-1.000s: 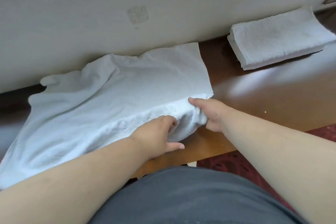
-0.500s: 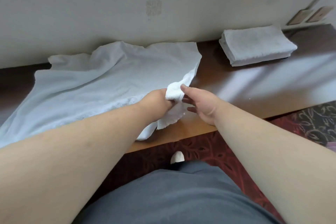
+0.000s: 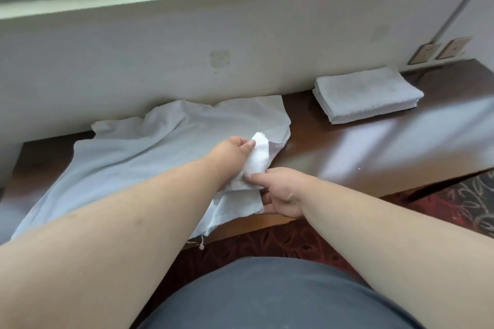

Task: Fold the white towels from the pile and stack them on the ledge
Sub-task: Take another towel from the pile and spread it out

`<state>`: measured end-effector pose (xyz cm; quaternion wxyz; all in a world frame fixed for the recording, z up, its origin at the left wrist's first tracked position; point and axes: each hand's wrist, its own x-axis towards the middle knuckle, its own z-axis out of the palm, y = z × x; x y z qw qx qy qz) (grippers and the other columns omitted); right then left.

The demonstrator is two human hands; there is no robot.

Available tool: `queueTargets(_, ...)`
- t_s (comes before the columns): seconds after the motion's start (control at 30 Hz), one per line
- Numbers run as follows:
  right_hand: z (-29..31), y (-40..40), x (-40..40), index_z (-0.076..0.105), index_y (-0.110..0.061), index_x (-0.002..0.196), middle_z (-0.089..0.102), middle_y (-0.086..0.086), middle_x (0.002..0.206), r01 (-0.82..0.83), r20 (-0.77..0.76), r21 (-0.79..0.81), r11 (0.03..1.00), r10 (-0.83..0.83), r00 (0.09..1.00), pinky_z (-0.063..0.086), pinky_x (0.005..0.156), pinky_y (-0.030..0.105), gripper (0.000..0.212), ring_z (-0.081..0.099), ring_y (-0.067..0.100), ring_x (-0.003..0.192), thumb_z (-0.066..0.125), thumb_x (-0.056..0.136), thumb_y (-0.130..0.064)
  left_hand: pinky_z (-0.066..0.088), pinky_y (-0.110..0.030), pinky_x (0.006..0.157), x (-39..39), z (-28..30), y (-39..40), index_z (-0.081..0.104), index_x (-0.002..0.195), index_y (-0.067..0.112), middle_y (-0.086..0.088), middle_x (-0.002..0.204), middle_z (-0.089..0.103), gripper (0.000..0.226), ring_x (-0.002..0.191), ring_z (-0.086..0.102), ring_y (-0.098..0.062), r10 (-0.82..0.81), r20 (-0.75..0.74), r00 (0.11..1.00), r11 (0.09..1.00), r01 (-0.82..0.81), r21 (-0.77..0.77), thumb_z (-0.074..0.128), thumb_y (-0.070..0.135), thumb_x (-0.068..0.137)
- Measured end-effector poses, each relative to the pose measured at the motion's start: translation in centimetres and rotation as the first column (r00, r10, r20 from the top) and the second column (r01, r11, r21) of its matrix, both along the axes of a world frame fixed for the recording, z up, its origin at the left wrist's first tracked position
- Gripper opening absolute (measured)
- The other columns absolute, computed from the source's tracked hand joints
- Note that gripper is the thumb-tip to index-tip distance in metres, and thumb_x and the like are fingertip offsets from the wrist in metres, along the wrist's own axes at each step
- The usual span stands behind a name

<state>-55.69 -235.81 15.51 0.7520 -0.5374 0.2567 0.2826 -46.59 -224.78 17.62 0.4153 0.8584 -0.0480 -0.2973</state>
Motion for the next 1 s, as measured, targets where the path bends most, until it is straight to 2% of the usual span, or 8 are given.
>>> queueTargets(0.13, -1.0, -1.6, -0.3, 0.064, -0.011, 0.114, 0.074, 0.007, 0.096, 0.174, -0.060, -0.114, 0.978, -0.181, 0.982, 0.056, 0.058, 0.028, 0.015, 0.070, 0.019, 0.075, 0.060, 0.099, -0.013, 0.039, -0.028, 0.091, -1.4, -0.7, 0.0, 0.043, 0.140, 0.035, 0.006, 0.122, 0.054, 0.054, 0.111, 0.054, -0.020, -0.189, 0.049, 0.981, 0.978, 0.184, 0.093, 0.061, 0.049, 0.092)
queueTargets(0.3, -1.1, -2.6, -1.0, 0.062, -0.008, 0.116, 0.075, 0.007, 0.081, 0.300, -0.134, 0.009, 0.954, -0.296, 0.946, 0.054, 0.050, 0.026, 0.017, 0.071, 0.019, 0.060, 0.055, 0.101, -0.014, 0.037, -0.023, 0.096, -4.5, -2.3, 1.9, 0.035, 0.148, 0.037, 0.008, 0.140, 0.052, 0.084, 0.127, 0.050, -0.015, -0.452, 0.111, 0.885, 0.881, 0.424, 0.208, 0.076, 0.053, 0.076)
queueTargets(0.47, -1.5, -1.5, -3.3, 0.064, -0.019, 0.111, 0.073, -0.001, 0.089, 0.281, 0.049, 0.190, 0.941, -0.295, 0.954, 0.051, 0.064, 0.024, 0.016, 0.067, 0.011, 0.071, 0.064, 0.095, -0.017, 0.041, -0.024, 0.092, -5.3, -2.2, 1.9, 0.044, 0.145, 0.032, 0.001, 0.129, 0.062, 0.054, 0.115, 0.058, -0.017, -0.487, 0.283, 0.826, 0.871, 0.435, 0.230, 0.061, 0.037, 0.094)
queueTargets(0.57, -1.7, -0.4, -4.7, 0.059, -0.024, 0.123, 0.069, -0.004, 0.092, 0.242, 0.121, 0.102, 0.965, -0.253, 0.960, 0.047, 0.065, 0.023, 0.034, 0.065, 0.009, 0.077, 0.065, 0.093, -0.008, 0.043, -0.017, 0.081, -5.8, -2.0, 2.3, 0.065, 0.123, 0.034, 0.005, 0.113, 0.072, 0.027, 0.092, 0.063, -0.005, -0.375, 0.226, 0.899, 0.926, 0.373, 0.053, 0.056, 0.032, 0.098)
queueTargets(0.63, -1.7, -0.2, -5.2, 0.064, -0.018, 0.114, 0.066, -0.001, 0.086, 0.330, 0.106, 0.090, 0.940, -0.338, 0.935, 0.050, 0.060, 0.021, 0.023, 0.062, 0.009, 0.070, 0.059, 0.096, -0.005, 0.045, -0.018, 0.078, -6.2, -2.0, 2.5, 0.071, 0.101, 0.039, 0.014, 0.092, 0.073, 0.015, 0.086, 0.064, 0.003, -0.304, 0.175, 0.937, 0.950, 0.312, -0.023, 0.057, 0.036, 0.098)
queueTargets(0.77, -1.4, 0.2, -5.9, 0.066, -0.017, 0.105, 0.067, 0.000, 0.081, 0.399, 0.084, 0.136, 0.907, -0.412, 0.907, 0.054, 0.072, 0.029, 0.010, 0.068, 0.012, 0.071, 0.058, 0.099, -0.017, 0.040, 0.000, 0.067, -7.1, -2.3, 2.9, 0.071, 0.100, 0.037, 0.031, 0.073, 0.069, 0.018, 0.077, 0.061, 0.018, -0.270, 0.129, 0.954, 0.937, 0.291, -0.193, 0.059, 0.024, 0.099)
queueTargets(0.87, -1.6, 1.4, -6.4, 0.064, -0.018, 0.114, 0.075, -0.002, 0.090, 0.404, 0.117, 0.138, 0.904, -0.420, 0.900, 0.056, 0.075, 0.030, 0.016, 0.073, 0.014, 0.081, 0.062, 0.098, -0.021, 0.047, -0.011, 0.071, -7.4, -2.4, 2.9, 0.072, 0.110, 0.041, 0.017, 0.085, 0.072, 0.021, 0.081, 0.067, 0.002, -0.303, 0.198, 0.932, 0.932, 0.333, -0.145, 0.065, 0.029, 0.094)
queueTargets(1.0, -1.7, 1.9, -6.7, 0.062, -0.009, 0.118, 0.076, 0.006, 0.099, 0.515, 0.117, 0.150, 0.844, -0.532, 0.839, 0.058, 0.073, 0.029, 0.021, 0.074, 0.019, 0.087, 0.057, 0.101, -0.020, 0.048, -0.018, 0.078, -6.9, -1.8, 3.4, 0.072, 0.095, 0.053, 0.009, 0.095, 0.071, 0.021, 0.089, 0.066, -0.004, -0.366, 0.251, 0.896, 0.911, 0.401, -0.102, 0.065, 0.033, 0.093)
